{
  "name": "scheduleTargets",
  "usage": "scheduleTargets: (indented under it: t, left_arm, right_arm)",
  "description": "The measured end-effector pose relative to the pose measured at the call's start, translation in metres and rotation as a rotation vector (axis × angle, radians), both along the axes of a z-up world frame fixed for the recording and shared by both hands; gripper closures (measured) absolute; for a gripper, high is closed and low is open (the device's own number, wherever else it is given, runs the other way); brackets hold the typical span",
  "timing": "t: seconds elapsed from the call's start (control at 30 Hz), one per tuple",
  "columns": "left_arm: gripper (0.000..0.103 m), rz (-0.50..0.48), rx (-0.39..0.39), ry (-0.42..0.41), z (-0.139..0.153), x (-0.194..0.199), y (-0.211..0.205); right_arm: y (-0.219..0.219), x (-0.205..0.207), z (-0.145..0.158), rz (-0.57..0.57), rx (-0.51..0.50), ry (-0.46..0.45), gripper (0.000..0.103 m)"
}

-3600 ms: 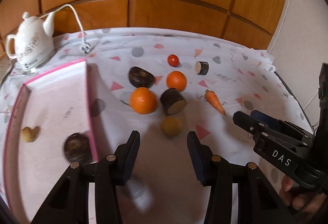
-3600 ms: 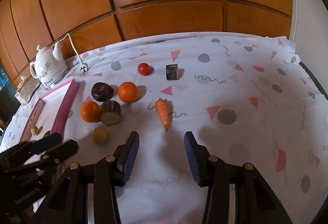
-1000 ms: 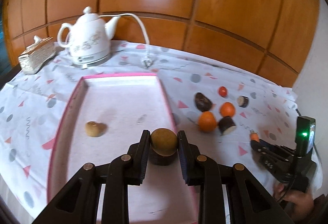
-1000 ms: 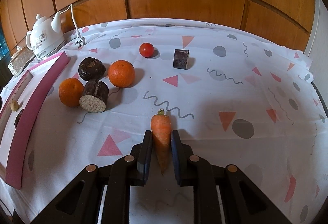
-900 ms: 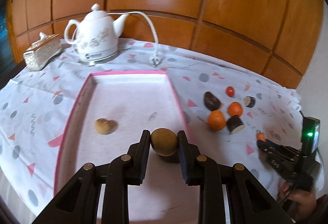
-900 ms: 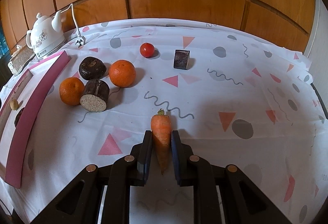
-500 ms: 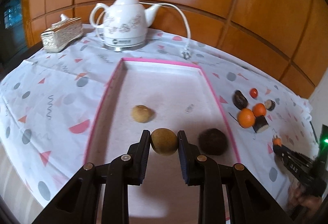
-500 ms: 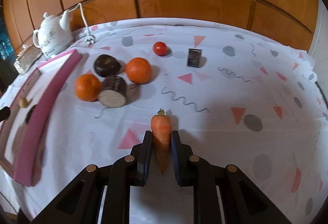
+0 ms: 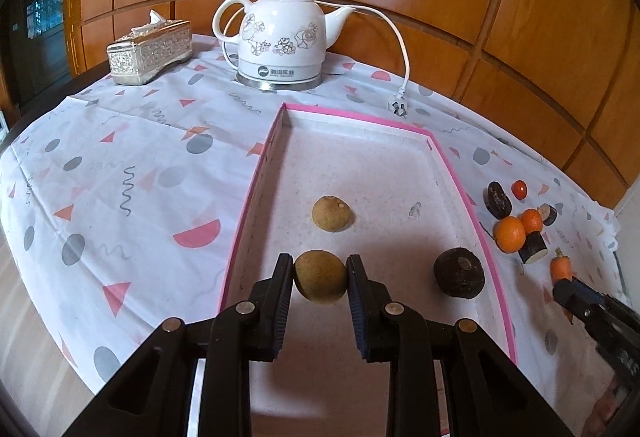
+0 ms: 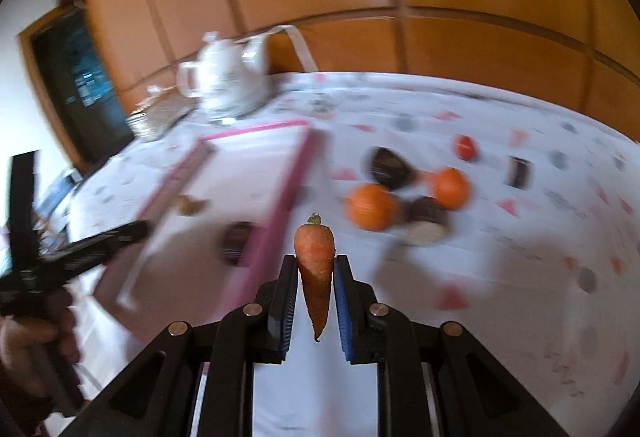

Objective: Organize fruits
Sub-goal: 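Place the yellow potato in the pink tray with the left gripper while the right carries the carrot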

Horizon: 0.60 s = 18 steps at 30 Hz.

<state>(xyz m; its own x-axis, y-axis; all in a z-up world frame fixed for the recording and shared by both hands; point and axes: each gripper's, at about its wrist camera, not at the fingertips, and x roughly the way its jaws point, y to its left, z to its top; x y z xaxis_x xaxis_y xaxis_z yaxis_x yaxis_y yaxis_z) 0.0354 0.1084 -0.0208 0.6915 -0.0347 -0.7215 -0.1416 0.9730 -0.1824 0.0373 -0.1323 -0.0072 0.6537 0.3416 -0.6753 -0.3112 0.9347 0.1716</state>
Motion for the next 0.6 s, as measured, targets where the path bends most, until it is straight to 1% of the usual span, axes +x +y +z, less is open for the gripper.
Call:
scheduleTargets:
  t: [0.1, 0.27, 0.53, 0.57, 0.6]
  left_arm:
    - [0.076, 0.005, 0.006, -0.005, 0.0, -0.001, 0.0]
    - [0.076, 0.02, 0.013, -0.013, 0.003, -0.004, 0.002]
    - [0.075, 0.04, 0.006, -0.014, 0.004, -0.007, 0.008]
    - [0.075, 0.04, 0.01, -0.015, 0.004, -0.008, 0.008]
    - [0.072, 0.042, 0.014, -0.016, 0.004, -0.008, 0.007]
  right_arm:
    - [0.03, -0.002, 0.005, 0.083, -0.004, -0.009, 0.085]
    - [0.063, -0.006, 0.003, 0.164, -0.021, -0.003, 0.085]
    - [0.09, 0.01, 0.007, 0.185, -0.039, -0.004, 0.085]
    - [0.093, 0.011, 0.008, 0.188, -0.041, -0.009, 0.085]
    - [0.096, 0.012, 0.008, 0.189, -0.046, -0.015, 0.085]
